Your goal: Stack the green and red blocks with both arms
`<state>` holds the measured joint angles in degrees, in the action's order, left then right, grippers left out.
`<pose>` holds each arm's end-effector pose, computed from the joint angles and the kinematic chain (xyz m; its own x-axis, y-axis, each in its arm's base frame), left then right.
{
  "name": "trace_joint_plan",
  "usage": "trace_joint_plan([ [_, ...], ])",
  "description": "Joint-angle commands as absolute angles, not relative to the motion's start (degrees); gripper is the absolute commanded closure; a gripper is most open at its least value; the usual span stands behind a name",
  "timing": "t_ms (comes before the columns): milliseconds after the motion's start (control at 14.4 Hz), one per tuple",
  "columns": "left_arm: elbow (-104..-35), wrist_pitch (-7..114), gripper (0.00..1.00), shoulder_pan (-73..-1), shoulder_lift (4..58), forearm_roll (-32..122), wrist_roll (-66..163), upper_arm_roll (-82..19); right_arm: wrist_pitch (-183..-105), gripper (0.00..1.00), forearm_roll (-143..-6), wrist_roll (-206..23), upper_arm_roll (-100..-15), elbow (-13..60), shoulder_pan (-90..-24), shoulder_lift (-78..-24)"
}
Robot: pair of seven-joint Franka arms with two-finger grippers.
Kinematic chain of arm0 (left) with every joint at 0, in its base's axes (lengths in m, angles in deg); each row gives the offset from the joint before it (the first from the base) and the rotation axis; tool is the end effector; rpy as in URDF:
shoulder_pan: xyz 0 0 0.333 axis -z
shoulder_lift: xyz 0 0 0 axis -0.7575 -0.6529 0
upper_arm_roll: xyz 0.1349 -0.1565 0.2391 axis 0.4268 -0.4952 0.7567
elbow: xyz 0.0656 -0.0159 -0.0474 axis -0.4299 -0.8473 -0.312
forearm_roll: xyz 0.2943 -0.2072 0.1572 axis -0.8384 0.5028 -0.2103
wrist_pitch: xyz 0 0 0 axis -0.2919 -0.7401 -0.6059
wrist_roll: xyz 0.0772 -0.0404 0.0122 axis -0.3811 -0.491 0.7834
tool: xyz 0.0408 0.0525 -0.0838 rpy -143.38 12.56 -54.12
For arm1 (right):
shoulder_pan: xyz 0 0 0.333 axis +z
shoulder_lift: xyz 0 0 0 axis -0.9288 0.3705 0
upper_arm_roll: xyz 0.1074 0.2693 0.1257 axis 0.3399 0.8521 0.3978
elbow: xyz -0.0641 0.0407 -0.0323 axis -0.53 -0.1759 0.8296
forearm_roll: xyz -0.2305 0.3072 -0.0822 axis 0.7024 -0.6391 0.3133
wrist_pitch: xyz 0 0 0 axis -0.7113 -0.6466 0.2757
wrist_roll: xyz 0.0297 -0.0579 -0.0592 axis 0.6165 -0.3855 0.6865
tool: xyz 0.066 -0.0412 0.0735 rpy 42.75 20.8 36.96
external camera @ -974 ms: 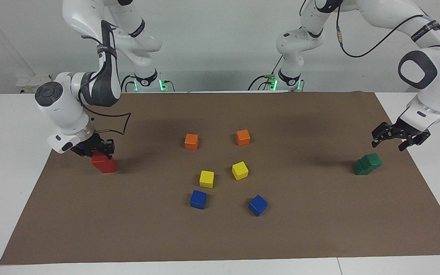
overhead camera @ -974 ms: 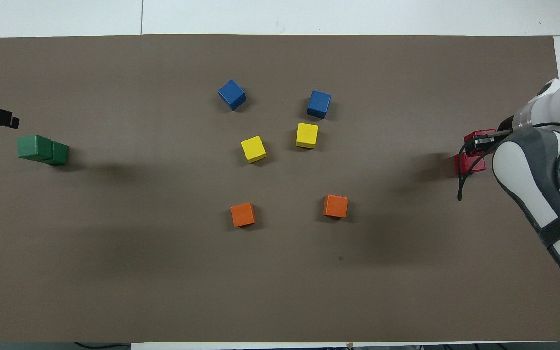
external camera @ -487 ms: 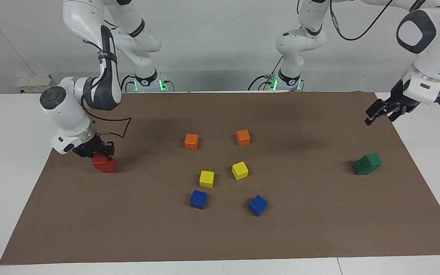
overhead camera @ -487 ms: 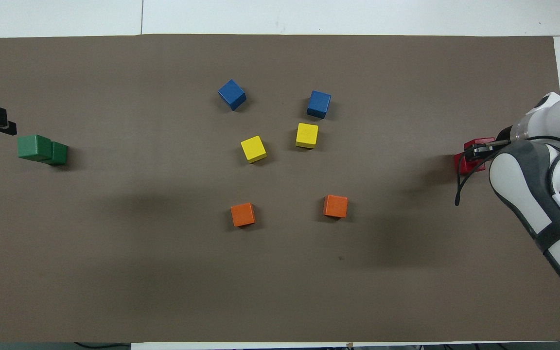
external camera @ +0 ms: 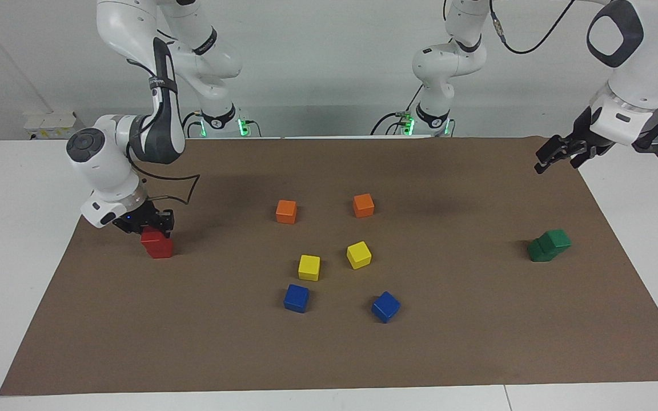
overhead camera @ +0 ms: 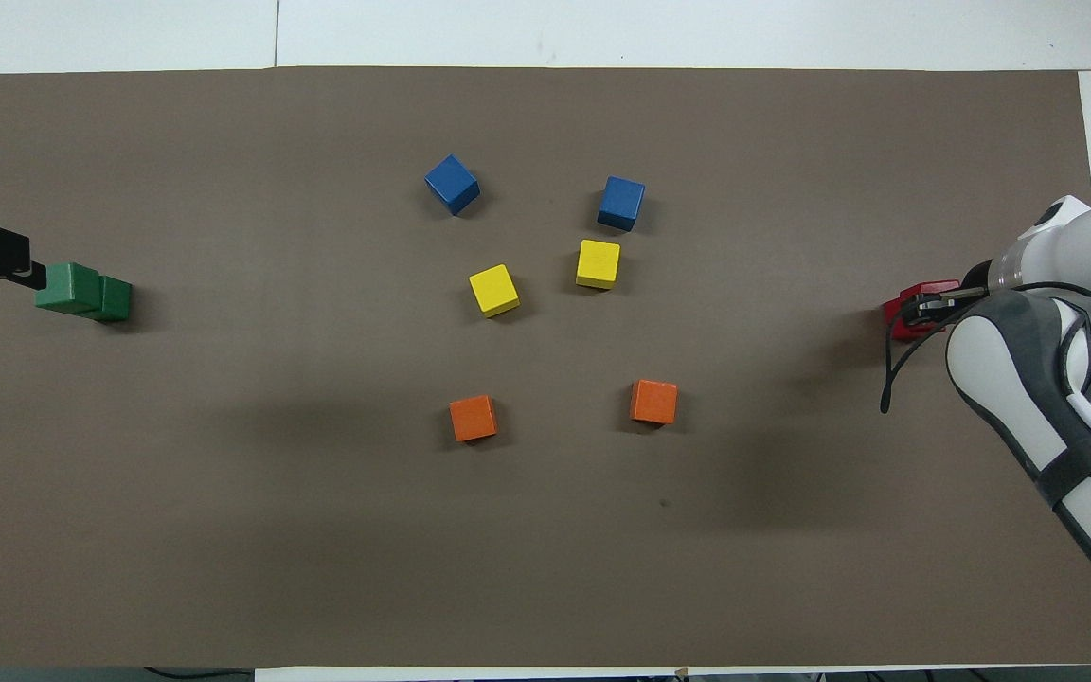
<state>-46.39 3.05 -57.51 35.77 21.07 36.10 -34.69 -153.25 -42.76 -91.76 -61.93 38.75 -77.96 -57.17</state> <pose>0.5764 0.0211 0.6012 0.9944 0.0826 -0.0653 0.0848 -0.9959 0.0306 0.5691 -0.0704 0.3534 0.9989 0.0437 -0.0185 0.0438 -0.9990 0.0063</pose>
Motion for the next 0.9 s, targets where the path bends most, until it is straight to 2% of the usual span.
trace_joint_plan([
  [0,-47.96,3.07,0.00,-55.74,37.83,19.51,38.55,-34.22,-154.44,0.96,-42.32,-93.50,-61.20,40.85,-79.85,-58.91],
  [417,-56.57,10.02,0.00,-55.66,43.89,19.60,37.95,-34.30,-154.52,0.96,-42.32,-93.50,-61.20,41.38,-79.94,-59.09],
  [835,-57.28,9.41,0.00,-55.39,44.16,18.47,35.67,-34.30,-155.40,0.96,-42.32,-93.50,-61.29,42.34,-80.29,-59.44],
])
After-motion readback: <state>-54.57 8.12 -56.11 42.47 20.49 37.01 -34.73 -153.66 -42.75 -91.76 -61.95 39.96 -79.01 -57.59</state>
